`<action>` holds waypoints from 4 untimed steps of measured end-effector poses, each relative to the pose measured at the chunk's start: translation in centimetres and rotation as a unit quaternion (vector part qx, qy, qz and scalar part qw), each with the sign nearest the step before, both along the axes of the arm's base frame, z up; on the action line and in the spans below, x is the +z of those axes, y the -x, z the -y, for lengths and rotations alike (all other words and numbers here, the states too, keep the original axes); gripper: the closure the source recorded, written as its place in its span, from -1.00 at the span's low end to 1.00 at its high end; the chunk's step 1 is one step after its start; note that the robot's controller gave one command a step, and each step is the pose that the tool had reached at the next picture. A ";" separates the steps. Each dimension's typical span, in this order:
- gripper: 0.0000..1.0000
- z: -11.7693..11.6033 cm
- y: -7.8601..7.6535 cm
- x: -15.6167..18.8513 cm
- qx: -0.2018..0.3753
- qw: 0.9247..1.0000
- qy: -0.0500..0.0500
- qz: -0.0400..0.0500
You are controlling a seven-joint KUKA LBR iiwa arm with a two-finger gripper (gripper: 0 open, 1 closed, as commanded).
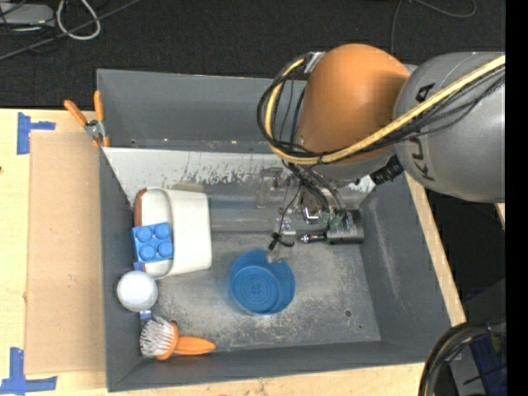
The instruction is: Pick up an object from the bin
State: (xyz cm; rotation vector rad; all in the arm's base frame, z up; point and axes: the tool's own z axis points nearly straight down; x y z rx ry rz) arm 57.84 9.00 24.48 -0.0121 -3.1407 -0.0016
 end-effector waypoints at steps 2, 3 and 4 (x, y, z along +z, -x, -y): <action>-1.00 1.5 1.0 -1.5 0.027 1.000 0.000 0.000; -1.00 4.4 0.4 -3.0 0.023 1.000 0.000 -0.001; -1.00 2.7 1.9 -6.0 -0.038 0.999 0.001 -0.001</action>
Offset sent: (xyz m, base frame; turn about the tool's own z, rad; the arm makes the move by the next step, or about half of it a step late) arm -0.0215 -0.0384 -0.0342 -0.1025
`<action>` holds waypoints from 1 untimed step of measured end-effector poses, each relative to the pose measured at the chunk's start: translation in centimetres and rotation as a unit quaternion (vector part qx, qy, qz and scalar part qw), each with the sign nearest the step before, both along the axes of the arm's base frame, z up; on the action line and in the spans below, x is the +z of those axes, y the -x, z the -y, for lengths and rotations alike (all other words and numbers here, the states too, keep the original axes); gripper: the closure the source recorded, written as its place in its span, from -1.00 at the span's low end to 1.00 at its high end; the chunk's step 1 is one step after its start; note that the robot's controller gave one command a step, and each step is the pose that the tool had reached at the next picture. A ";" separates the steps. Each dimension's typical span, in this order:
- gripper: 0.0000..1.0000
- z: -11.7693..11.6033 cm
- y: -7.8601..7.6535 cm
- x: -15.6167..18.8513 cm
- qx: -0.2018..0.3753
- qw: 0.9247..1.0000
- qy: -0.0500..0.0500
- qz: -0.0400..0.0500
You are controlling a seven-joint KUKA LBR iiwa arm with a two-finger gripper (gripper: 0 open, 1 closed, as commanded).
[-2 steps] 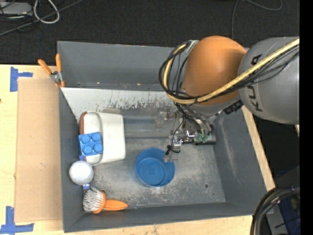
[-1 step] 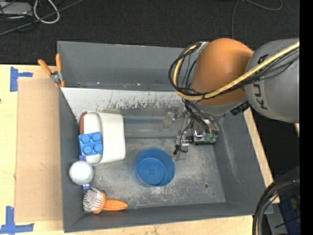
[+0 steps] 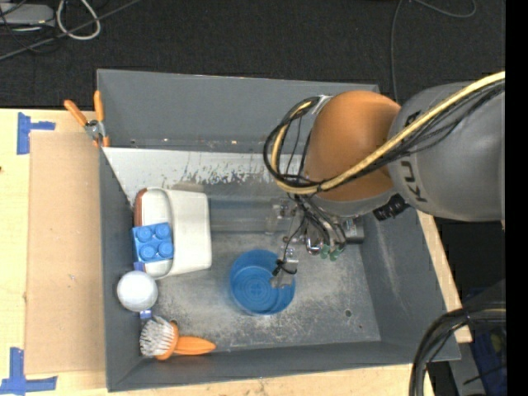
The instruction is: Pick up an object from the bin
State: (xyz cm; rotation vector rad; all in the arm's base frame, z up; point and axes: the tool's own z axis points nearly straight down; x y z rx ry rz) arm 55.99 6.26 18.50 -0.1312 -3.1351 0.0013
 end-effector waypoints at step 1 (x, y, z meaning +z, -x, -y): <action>-1.00 0.0 -0.9 -1.0 0.008 1.000 -0.002 0.000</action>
Offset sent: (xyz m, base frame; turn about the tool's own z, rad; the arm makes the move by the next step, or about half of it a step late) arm -0.0098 0.0023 -0.0233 0.4287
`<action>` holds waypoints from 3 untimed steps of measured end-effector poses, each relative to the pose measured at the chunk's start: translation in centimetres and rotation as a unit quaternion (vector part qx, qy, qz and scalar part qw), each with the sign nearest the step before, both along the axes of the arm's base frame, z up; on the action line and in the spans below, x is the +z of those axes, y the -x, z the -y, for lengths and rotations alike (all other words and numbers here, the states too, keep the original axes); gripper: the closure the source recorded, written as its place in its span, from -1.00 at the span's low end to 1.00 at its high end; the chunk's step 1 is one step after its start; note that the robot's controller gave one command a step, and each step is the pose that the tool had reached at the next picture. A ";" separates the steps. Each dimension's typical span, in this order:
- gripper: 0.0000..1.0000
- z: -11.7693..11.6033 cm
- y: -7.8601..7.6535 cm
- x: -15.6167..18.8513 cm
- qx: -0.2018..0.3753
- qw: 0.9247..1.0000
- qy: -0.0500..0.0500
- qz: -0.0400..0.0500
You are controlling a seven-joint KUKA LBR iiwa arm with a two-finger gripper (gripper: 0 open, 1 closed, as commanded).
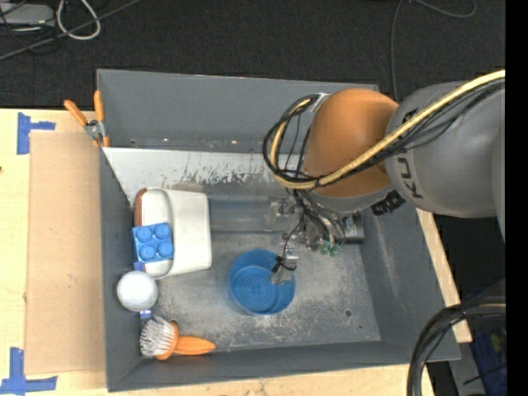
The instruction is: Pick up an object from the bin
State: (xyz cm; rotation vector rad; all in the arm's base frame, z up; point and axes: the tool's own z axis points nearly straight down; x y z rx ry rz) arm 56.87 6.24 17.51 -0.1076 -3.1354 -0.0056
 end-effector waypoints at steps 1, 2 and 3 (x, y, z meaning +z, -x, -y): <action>-1.00 1.1 -0.6 -0.2 0.050 0.999 0.001 0.001; -1.00 -0.4 -0.1 2.9 0.153 0.988 0.001 -0.002; -1.00 -1.2 -0.4 4.5 0.152 0.988 0.000 0.002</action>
Offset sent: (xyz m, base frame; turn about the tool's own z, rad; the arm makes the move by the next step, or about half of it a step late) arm -0.0024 0.0424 0.0967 -0.1494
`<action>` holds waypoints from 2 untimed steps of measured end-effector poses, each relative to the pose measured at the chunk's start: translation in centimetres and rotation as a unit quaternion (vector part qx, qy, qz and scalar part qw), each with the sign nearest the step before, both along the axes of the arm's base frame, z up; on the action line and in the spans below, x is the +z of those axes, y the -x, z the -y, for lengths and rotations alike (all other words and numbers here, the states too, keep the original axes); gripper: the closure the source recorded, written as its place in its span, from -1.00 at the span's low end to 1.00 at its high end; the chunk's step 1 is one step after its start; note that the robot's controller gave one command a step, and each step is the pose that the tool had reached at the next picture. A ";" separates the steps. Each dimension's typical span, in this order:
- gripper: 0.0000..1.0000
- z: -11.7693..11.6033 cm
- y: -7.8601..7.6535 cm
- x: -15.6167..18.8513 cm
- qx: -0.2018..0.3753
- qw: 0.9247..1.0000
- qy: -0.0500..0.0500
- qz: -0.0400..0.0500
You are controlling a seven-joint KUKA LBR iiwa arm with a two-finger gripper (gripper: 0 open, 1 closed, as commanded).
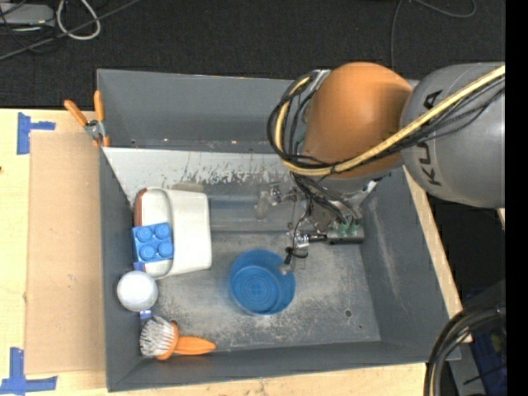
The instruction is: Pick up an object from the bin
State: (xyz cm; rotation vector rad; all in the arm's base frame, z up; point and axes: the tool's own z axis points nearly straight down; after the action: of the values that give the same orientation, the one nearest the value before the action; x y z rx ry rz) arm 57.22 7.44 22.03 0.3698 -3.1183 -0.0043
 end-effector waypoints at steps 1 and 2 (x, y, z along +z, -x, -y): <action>-1.00 -0.1 -1.5 0.8 -0.036 0.999 0.001 -0.002; -1.00 1.4 -1.5 -0.6 -0.104 0.995 -0.001 0.002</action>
Offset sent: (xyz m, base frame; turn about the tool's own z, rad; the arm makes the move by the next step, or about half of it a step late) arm 0.0121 -0.0285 -0.0232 0.2829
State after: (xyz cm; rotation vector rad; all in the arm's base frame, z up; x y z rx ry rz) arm 58.69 6.06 21.42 0.0422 -3.1434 -0.0066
